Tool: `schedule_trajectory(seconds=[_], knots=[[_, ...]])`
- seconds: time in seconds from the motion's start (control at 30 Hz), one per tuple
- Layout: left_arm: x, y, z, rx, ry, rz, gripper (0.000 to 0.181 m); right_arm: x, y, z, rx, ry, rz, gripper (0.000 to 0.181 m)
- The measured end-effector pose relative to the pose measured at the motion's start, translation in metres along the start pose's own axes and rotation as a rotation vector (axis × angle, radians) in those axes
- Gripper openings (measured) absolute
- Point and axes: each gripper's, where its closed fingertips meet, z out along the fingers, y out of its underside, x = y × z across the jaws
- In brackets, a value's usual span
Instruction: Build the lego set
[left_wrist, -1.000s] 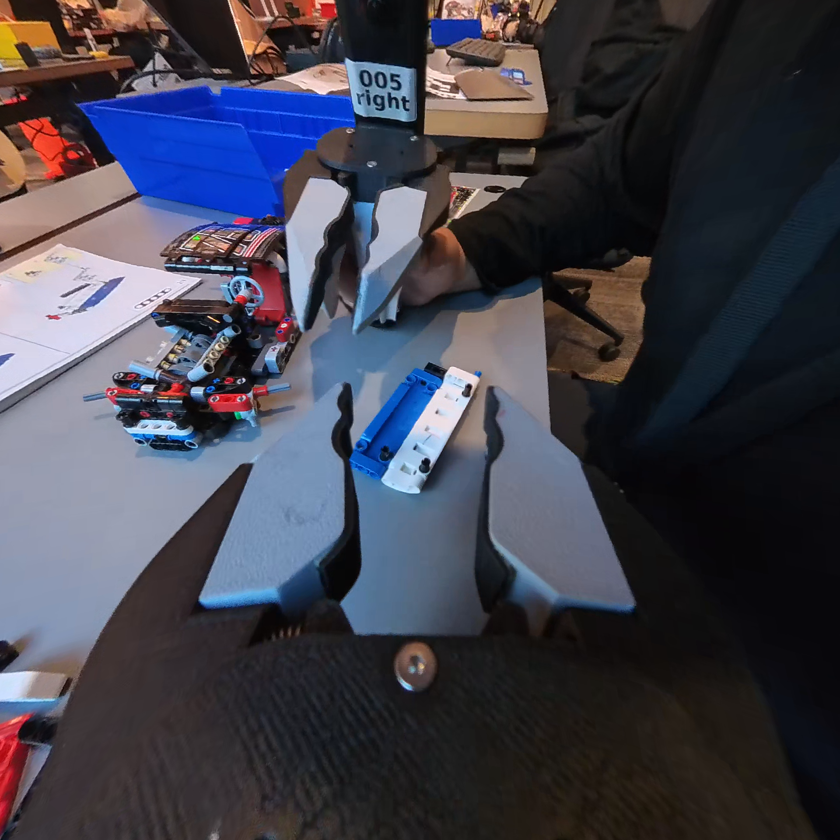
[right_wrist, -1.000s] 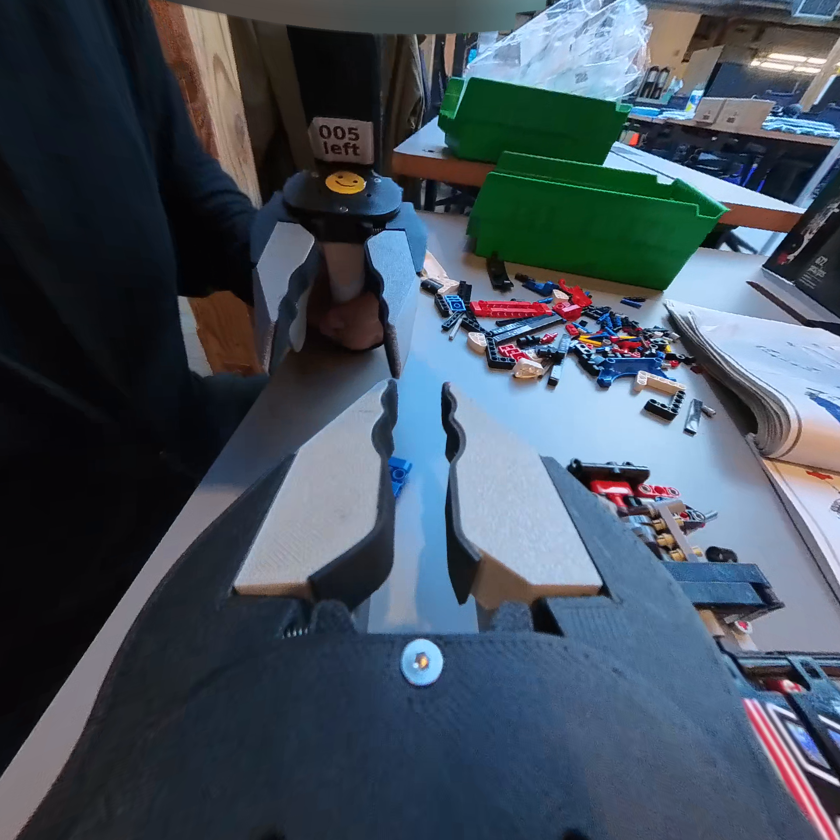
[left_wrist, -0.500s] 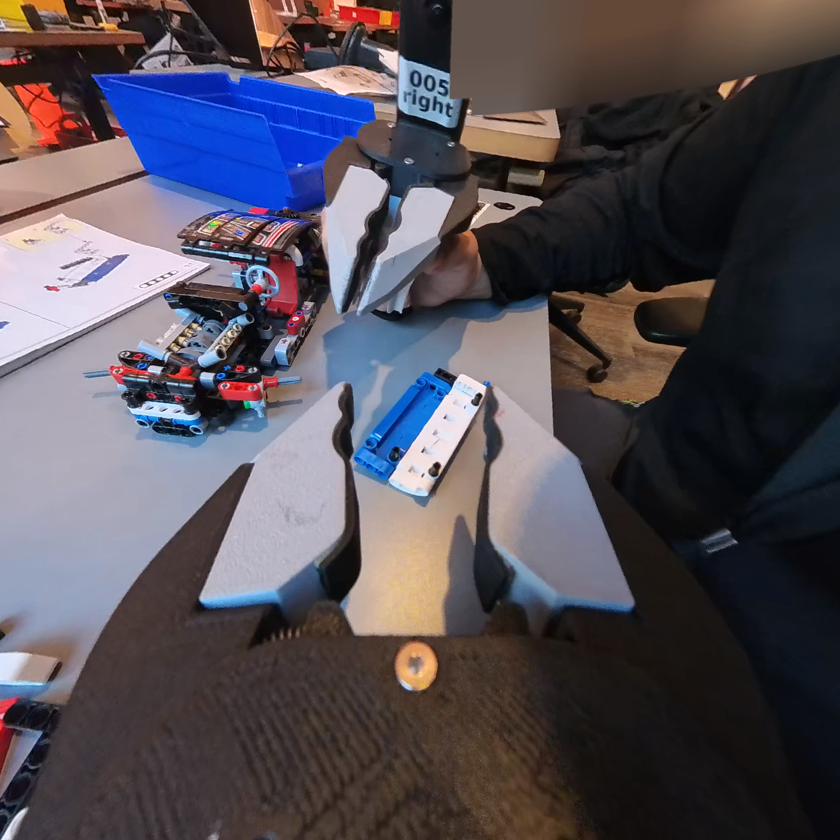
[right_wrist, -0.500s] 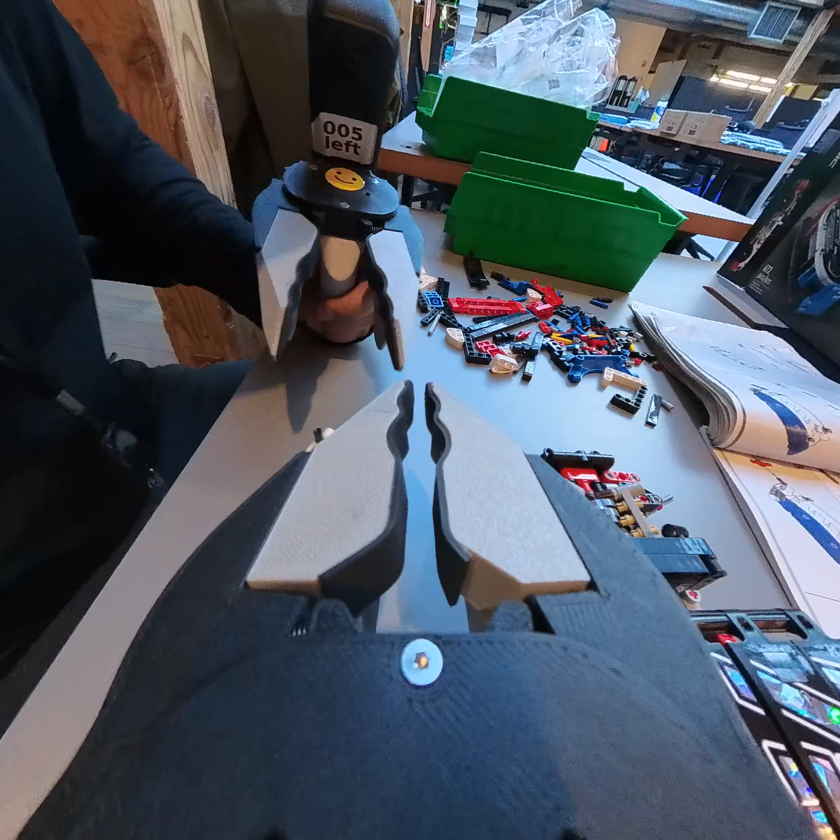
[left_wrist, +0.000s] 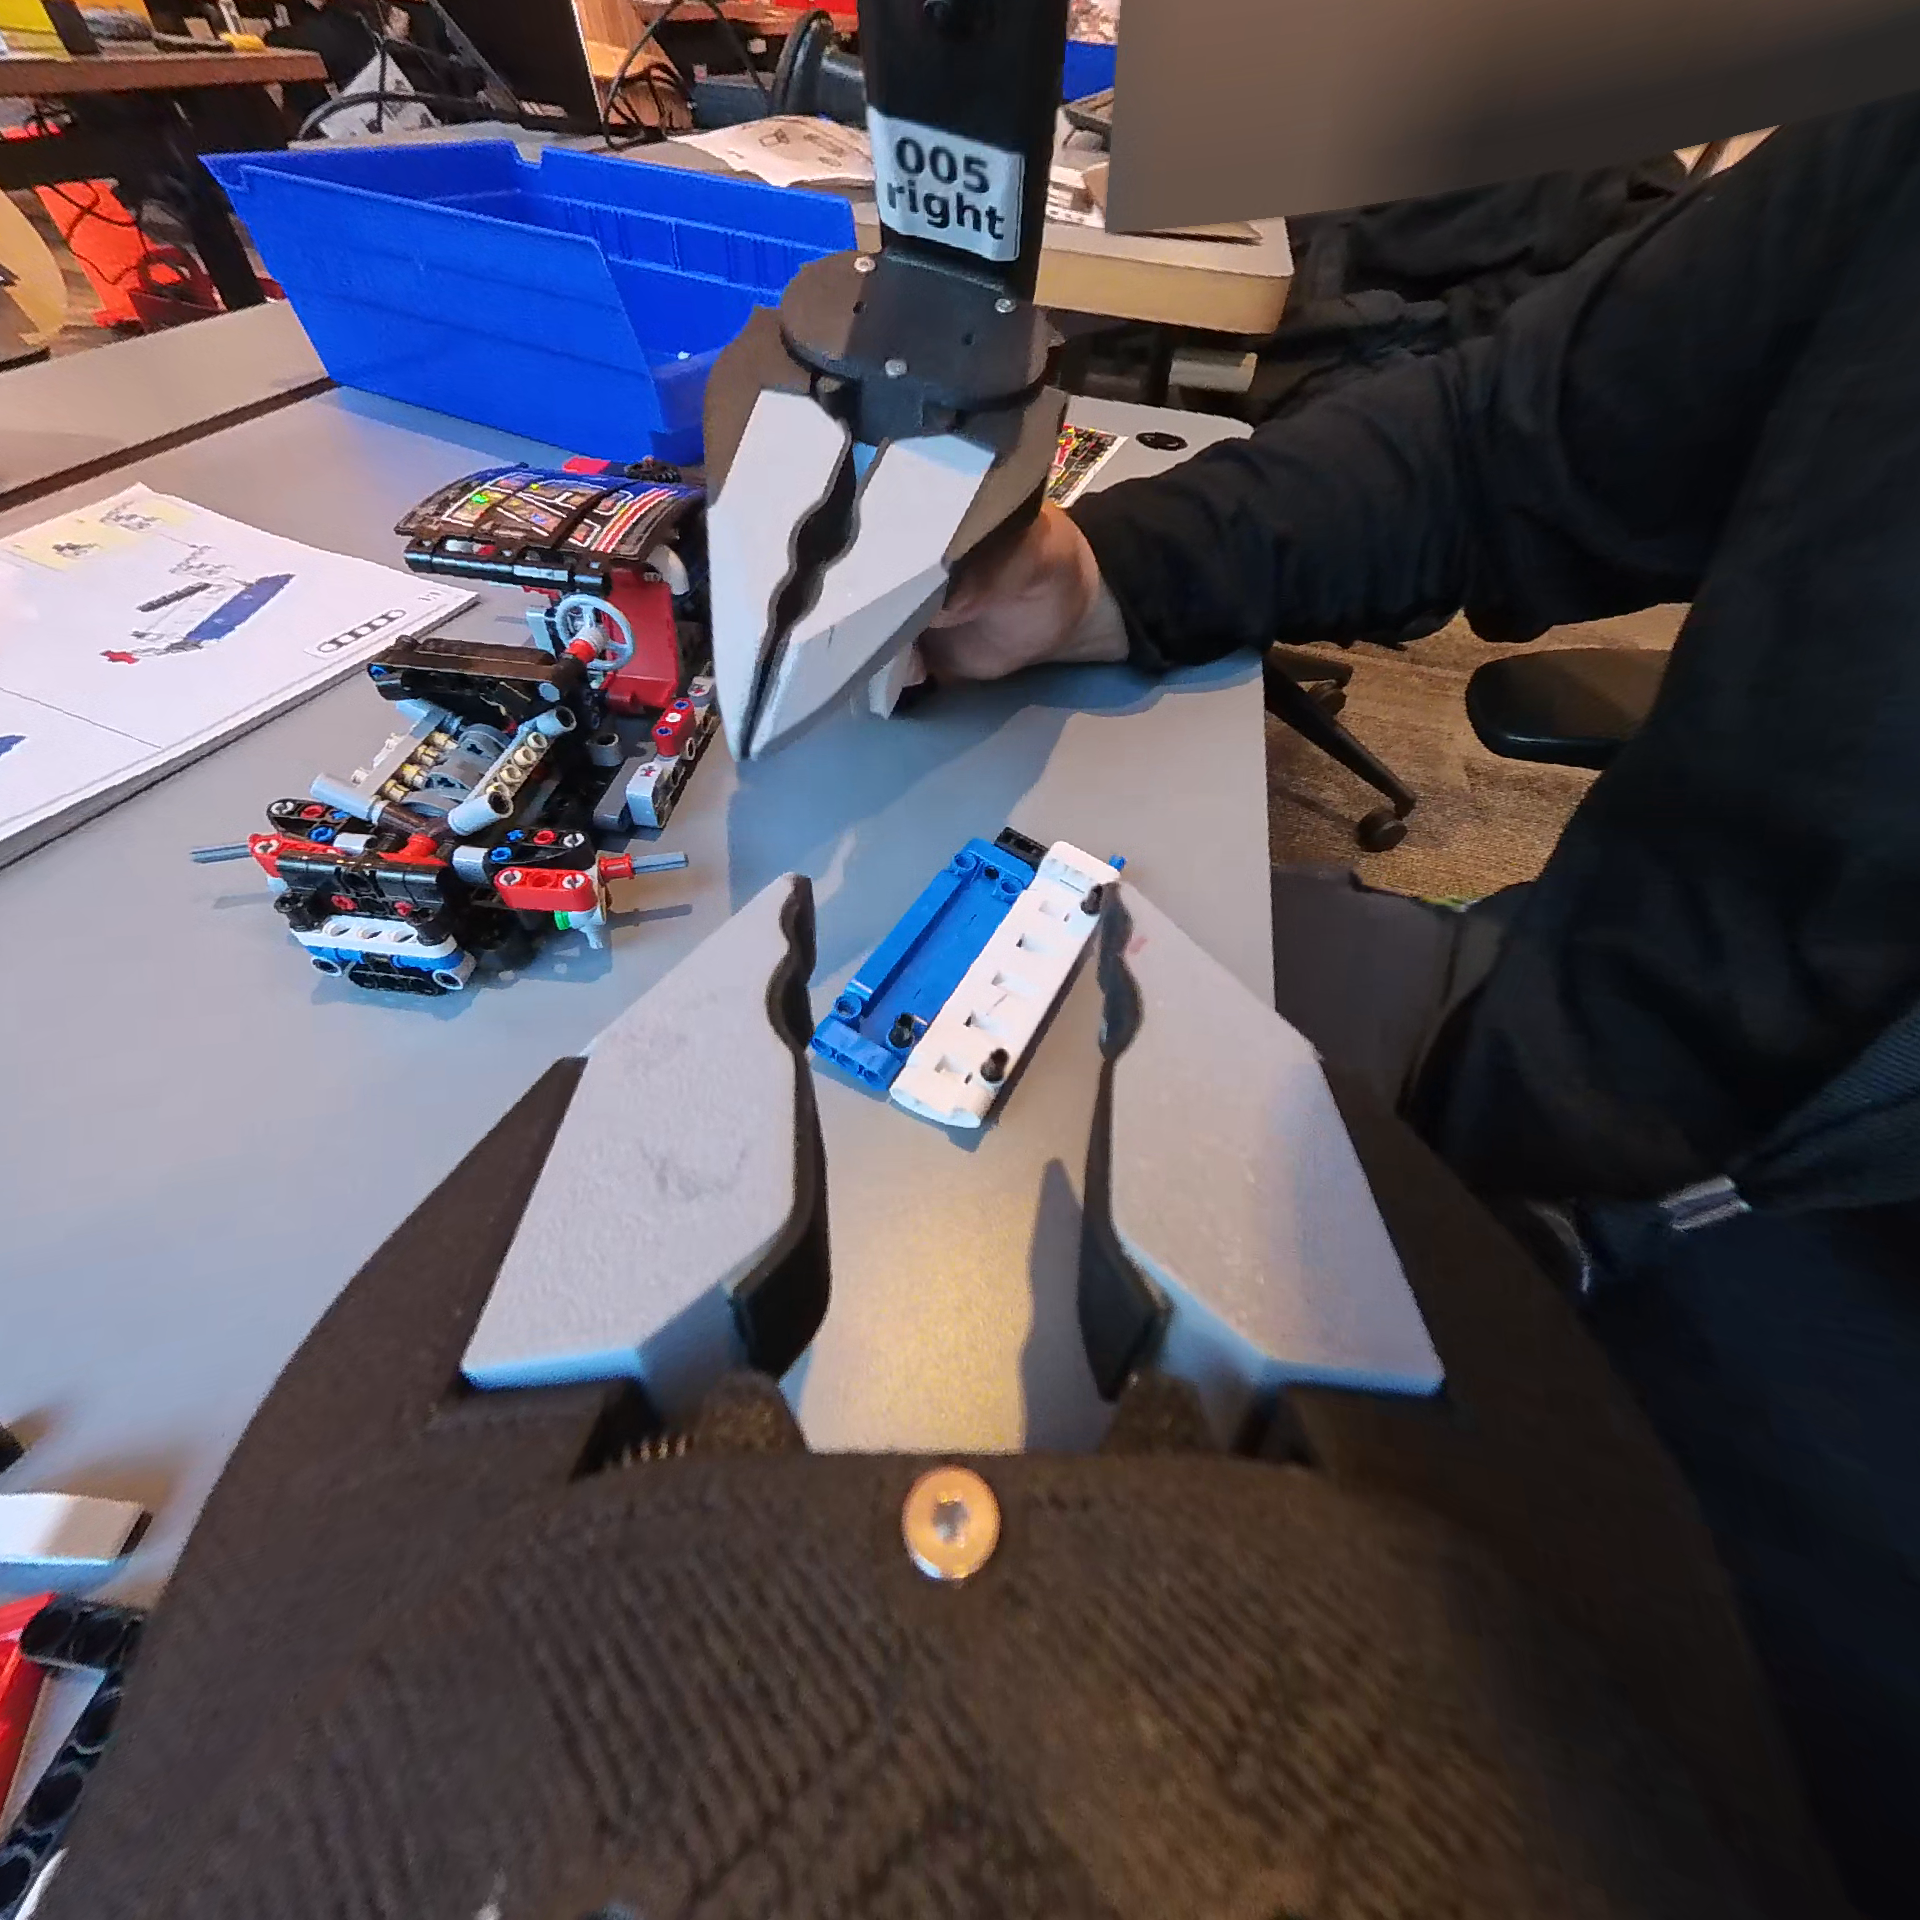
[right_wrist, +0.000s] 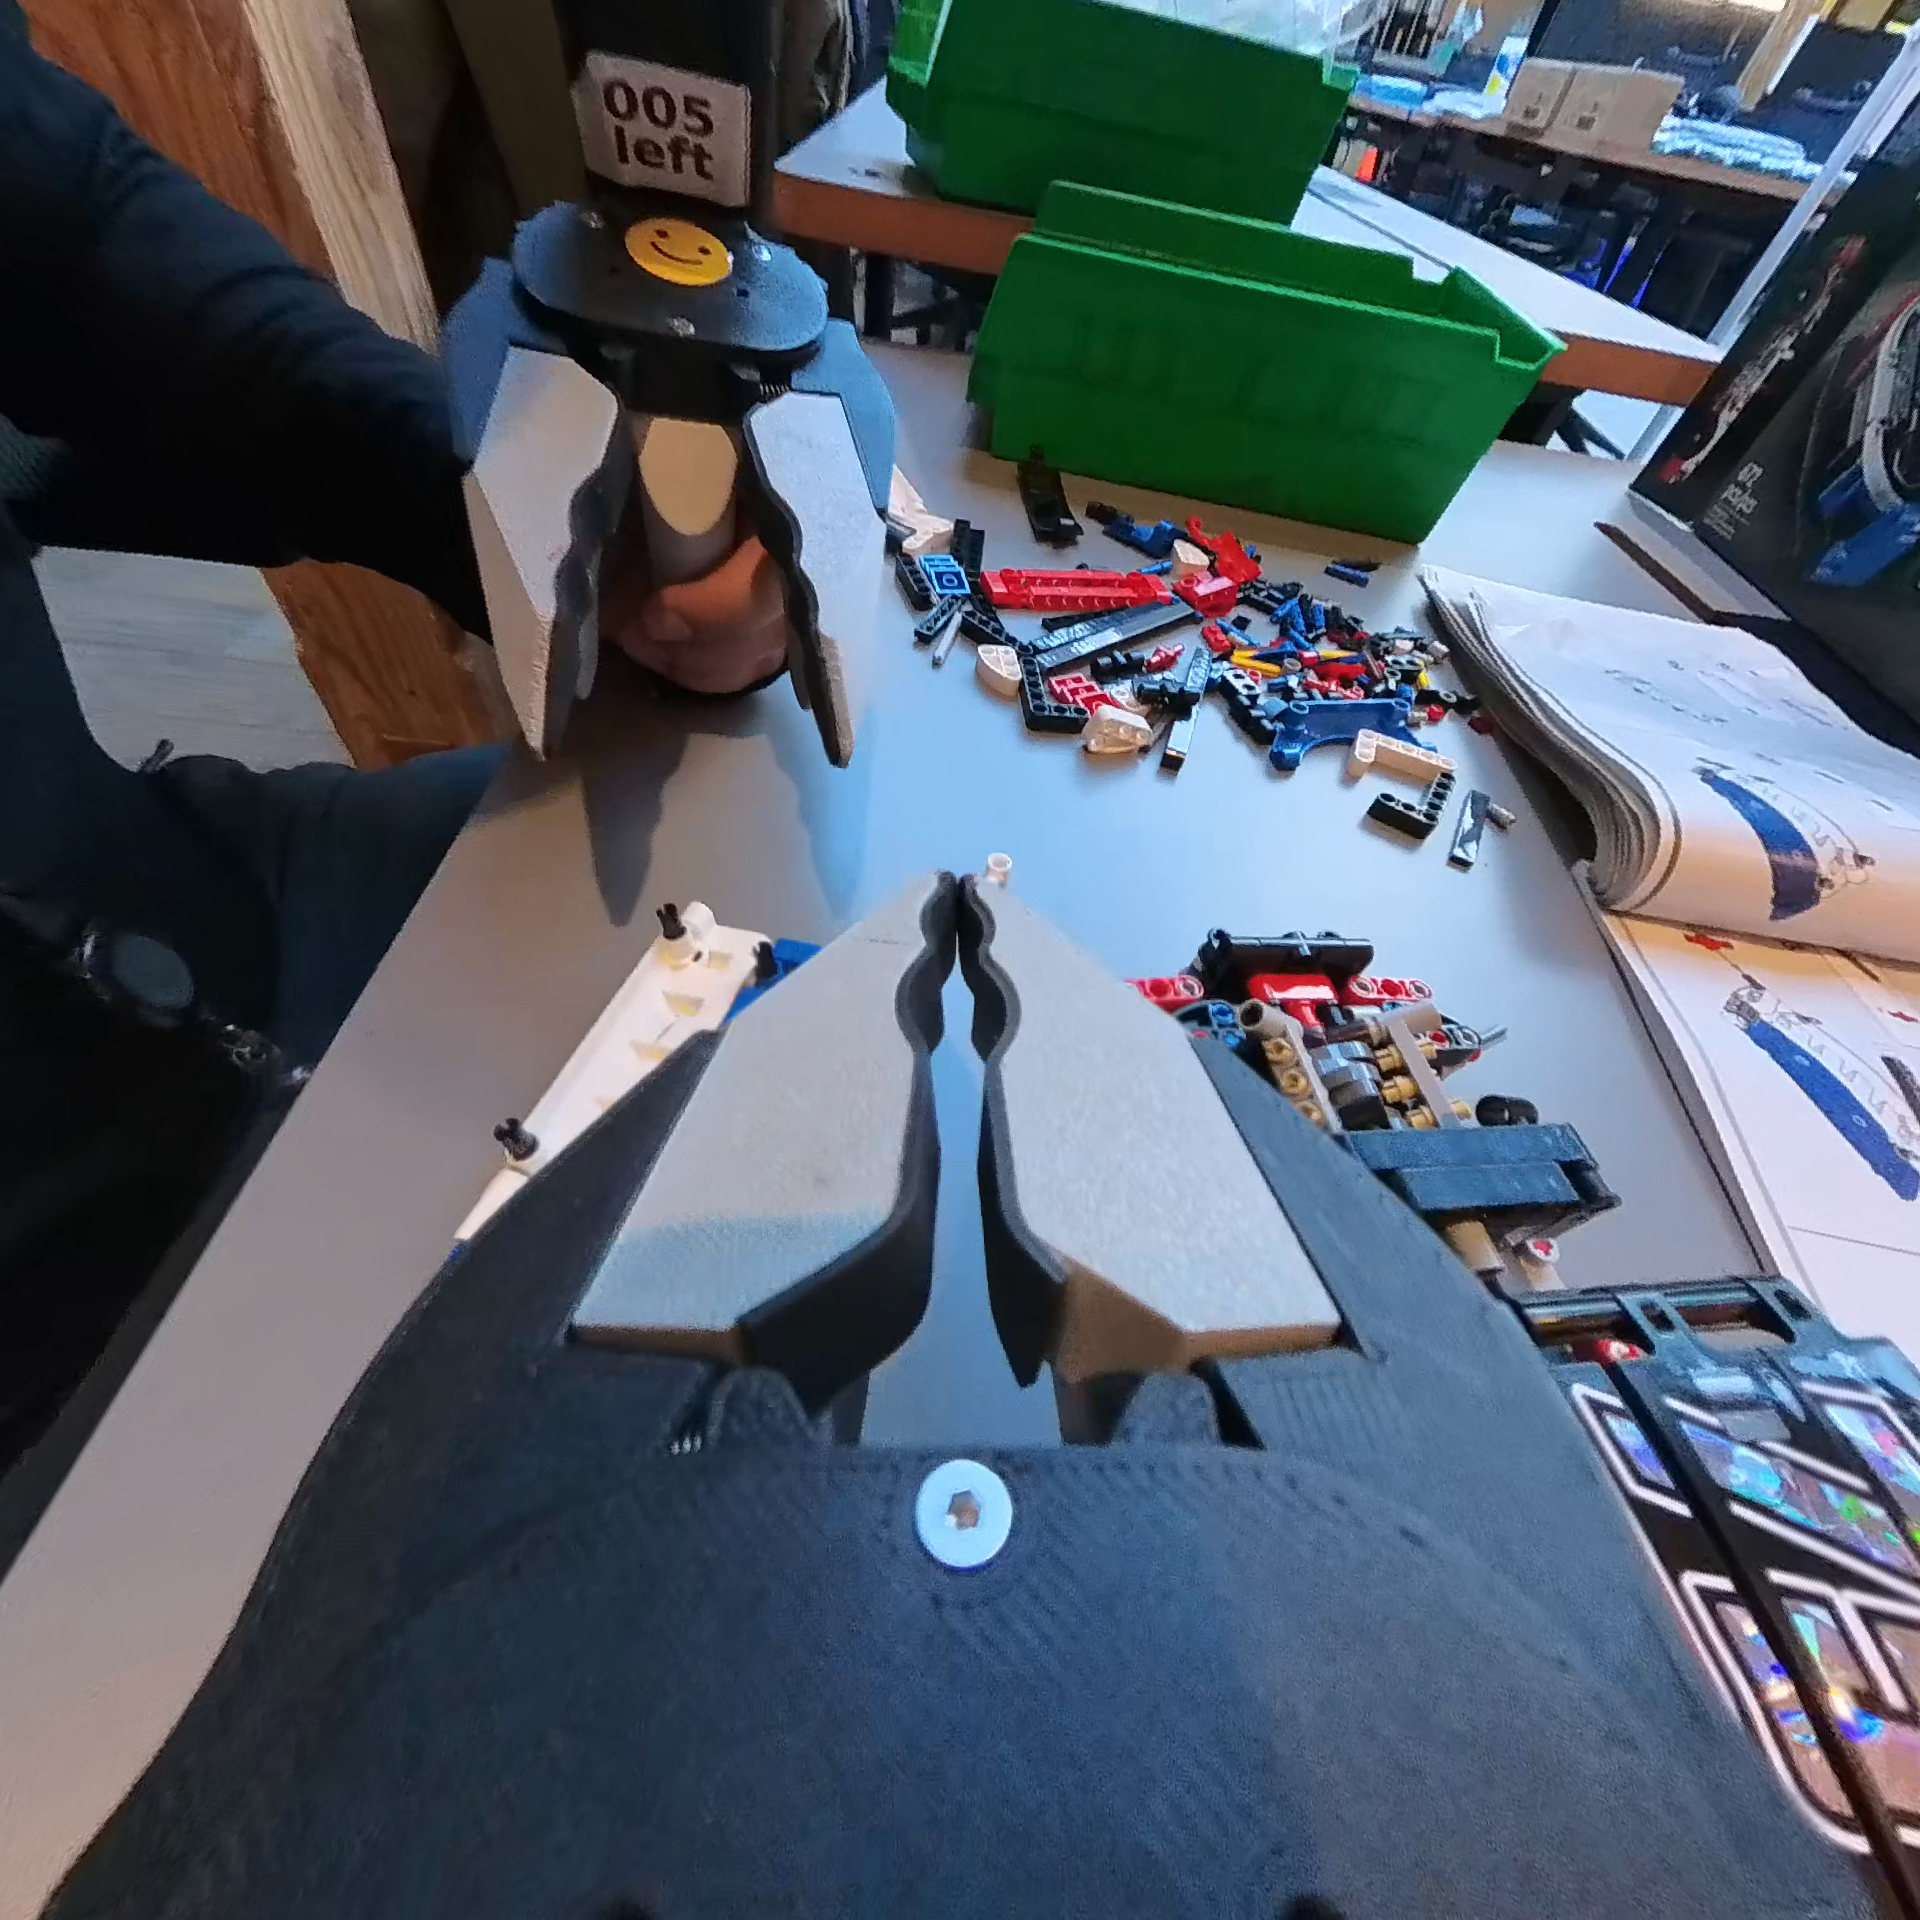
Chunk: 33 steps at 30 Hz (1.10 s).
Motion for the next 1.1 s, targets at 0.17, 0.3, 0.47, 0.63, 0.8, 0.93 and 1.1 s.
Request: schedule_trajectory(seconds=[0.17, 0.3, 0.47, 0.63, 0.8, 0.93, 1.1], knots=[[0.0, 0.0, 0.0, 0.001, 0.008, -0.011, 0.05, 0.002, 0.006, 0.001, -0.033, 0.001, 0.013, 0.0], [0.0, 0.0, 0.0, 0.004, 0.014, -0.019, 0.05, 0.006, 0.009, 0.001, -0.051, 0.018, 0.021, 0.0], [0.001, 0.0, 0.0, -0.002, 0.016, -0.013, 0.05, 0.008, 0.012, 0.002, -0.075, 0.033, 0.011, 0.0], [0.001, 0.0, 0.0, -0.002, 0.017, -0.011, 0.05, 0.007, 0.012, 0.004, -0.082, 0.042, -0.007, 0.0], [0.0, 0.001, 0.0, -0.005, 0.011, -0.012, 0.048, 0.015, 0.012, 0.001, -0.074, 0.08, 0.013, 0.0], [-0.002, 0.002, 0.002, -0.014, -0.004, -0.02, 0.043, 0.033, 0.02, 0.003, -0.13, 0.197, 0.022, 0.0], [-0.014, 0.003, 0.002, -0.024, -0.12, 0.012, 0.038, 0.052, 0.047, 0.005, -0.363, 0.408, -0.025, 0.0]])
